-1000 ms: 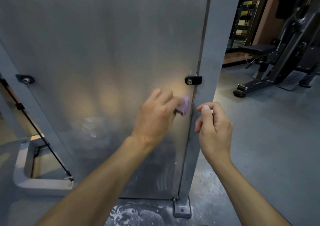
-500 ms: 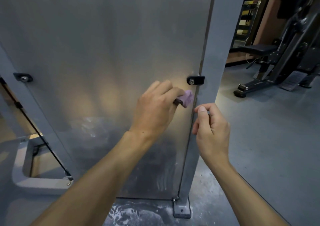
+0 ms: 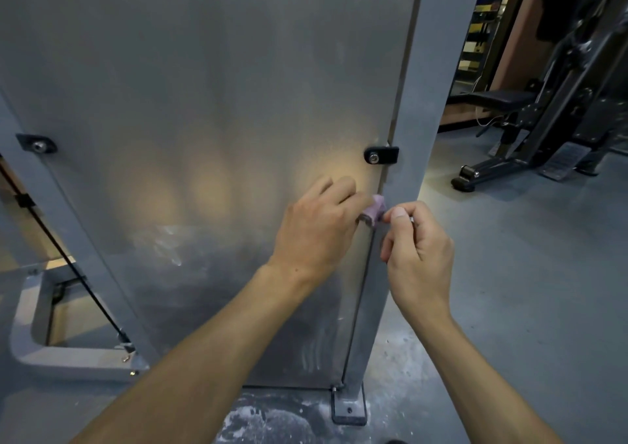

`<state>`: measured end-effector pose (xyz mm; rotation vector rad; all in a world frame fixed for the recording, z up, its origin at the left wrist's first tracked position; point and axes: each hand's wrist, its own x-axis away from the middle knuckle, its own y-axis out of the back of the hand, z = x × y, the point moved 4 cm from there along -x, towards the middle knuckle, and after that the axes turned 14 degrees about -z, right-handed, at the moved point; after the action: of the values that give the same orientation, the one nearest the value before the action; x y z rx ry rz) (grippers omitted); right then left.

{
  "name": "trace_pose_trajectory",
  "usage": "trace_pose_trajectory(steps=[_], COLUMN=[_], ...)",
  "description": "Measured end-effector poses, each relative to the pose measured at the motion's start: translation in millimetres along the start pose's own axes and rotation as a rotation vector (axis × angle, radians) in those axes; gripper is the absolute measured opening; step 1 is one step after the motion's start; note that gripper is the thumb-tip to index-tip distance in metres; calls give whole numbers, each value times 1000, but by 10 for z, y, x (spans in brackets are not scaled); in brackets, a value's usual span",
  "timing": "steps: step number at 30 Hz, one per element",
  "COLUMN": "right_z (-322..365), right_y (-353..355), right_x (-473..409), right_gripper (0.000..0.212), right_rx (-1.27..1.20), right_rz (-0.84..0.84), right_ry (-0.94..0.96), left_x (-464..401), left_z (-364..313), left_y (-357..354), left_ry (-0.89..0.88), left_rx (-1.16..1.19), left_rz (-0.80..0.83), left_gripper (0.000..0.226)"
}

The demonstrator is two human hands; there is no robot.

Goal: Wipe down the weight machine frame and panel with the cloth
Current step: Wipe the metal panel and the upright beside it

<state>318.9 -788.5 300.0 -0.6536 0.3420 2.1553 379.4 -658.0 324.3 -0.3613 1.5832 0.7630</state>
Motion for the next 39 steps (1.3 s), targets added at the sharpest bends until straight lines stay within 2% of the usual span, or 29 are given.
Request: trace_pose_trajectory(steps=[2,5,7,9,11,13,16,18,20,23,25,29,31,33,36,39], right_z=[-10,8,-4,4,24,9,-34,-44,-13,3,22,13,-14,-26,-22,-17], right_y=[12,13,0,-7,-11,-12,4,37,61,66,55,41,49,41,-3,-30], right_x=[-26,-36,-20,-1,-6,-28,-72,-106,-133,-153,-134,-142,-165,-168,-148,-81], right_gripper=[26,25,24,25,25,25,26,22,18,20,21,19,18,18,17,17], right_rx=[-4,-34,-38,-45,-53,-50,-30,-8,24,64,72,47,35,28,35,35], right_rz=[-16,-21,-5,1,-1,-11,-41,-70,-100,-132,-145,-147,-150,-155,-146,-115], right_ry=[-12,-24,-29,-25,-18,-5,25,67,140,258,320,336,308,288,276,259], left_x=[12,587,1022,1156,968,546,6,30,350,728,528,-371,-458,-159,549,865], left_z=[-31,-52,-73,-99,-101,-98,-22,-45,-77,-75,-63,-22,-3,-12,20,16], left_y=[-33,-181,-273,-305,-259,-152,16,-3,-97,-176,-122,150,193,136,-72,-173], left_ry=[-26,-66,-150,-190,-136,-84,-21,-43,-87,-142,-144,-83,-69,-105,-182,-204], left_rx=[7,59,10,-15,-2,9,-44,-34,14,16,11,-85,-98,-64,16,26], left_rz=[-14,244,420,480,374,243,-46,-41,110,280,221,-141,-190,-98,171,345], left_gripper=[10,18,24,26,22,7,11,9,4,13,22,16,13,13,10,22])
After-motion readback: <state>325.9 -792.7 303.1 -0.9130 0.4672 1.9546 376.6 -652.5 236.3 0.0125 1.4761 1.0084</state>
